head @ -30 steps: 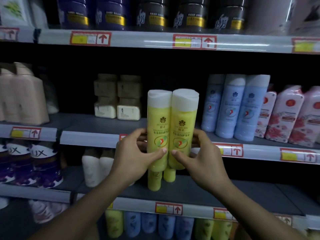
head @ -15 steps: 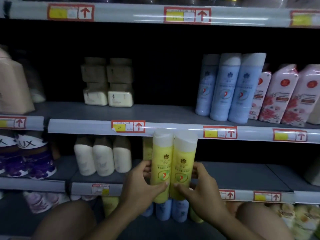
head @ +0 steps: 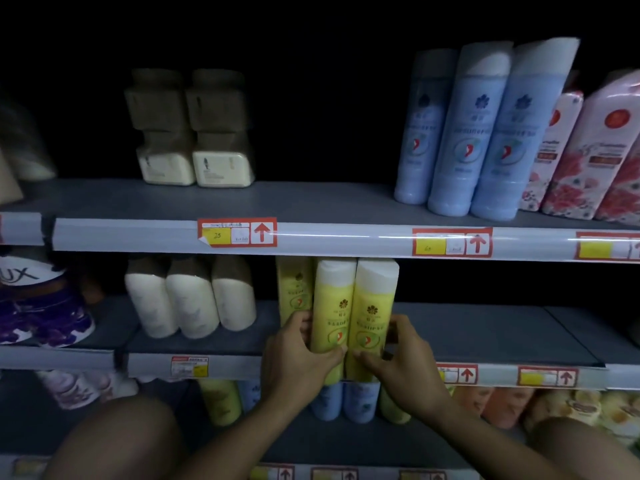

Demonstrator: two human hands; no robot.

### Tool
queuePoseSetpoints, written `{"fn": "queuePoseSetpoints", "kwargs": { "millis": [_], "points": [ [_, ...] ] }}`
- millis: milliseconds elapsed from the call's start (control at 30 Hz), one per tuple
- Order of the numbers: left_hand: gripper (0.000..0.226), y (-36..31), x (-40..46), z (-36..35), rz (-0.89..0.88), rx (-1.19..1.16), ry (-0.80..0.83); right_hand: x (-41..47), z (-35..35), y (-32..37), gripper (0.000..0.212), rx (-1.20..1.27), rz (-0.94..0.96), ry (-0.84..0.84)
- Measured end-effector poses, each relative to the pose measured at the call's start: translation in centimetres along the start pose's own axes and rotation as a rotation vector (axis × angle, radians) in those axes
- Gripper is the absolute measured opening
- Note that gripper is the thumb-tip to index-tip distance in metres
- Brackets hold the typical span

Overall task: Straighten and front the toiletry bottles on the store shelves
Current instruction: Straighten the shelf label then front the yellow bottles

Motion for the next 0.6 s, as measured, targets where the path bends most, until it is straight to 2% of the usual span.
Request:
{"fn": "queuePoseSetpoints", "kwargs": {
  "millis": [267,600],
  "points": [
    [0.053,-0.2,3.2,-1.7,-0.030,0.021,-0.168,4.1,-0.6,-0.3,0.052,0.026,0.026,-0.050],
    [0.057,3.2,2.4,-3.4,0.014,-0.071,-0.330,5.1,-3.3,-2.5,0.055,0.065,0.017,-0.032]
  ]
}}
Point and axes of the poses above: each hand's wrist, its own x-axis towards the middle knuckle, its own z-axis out of the back of the hand, y = z × x, the point moved 7 cm from there along x, towards the middle knuckle, and after that the axes turned 6 degrees about -y, right-handed, at the moved point
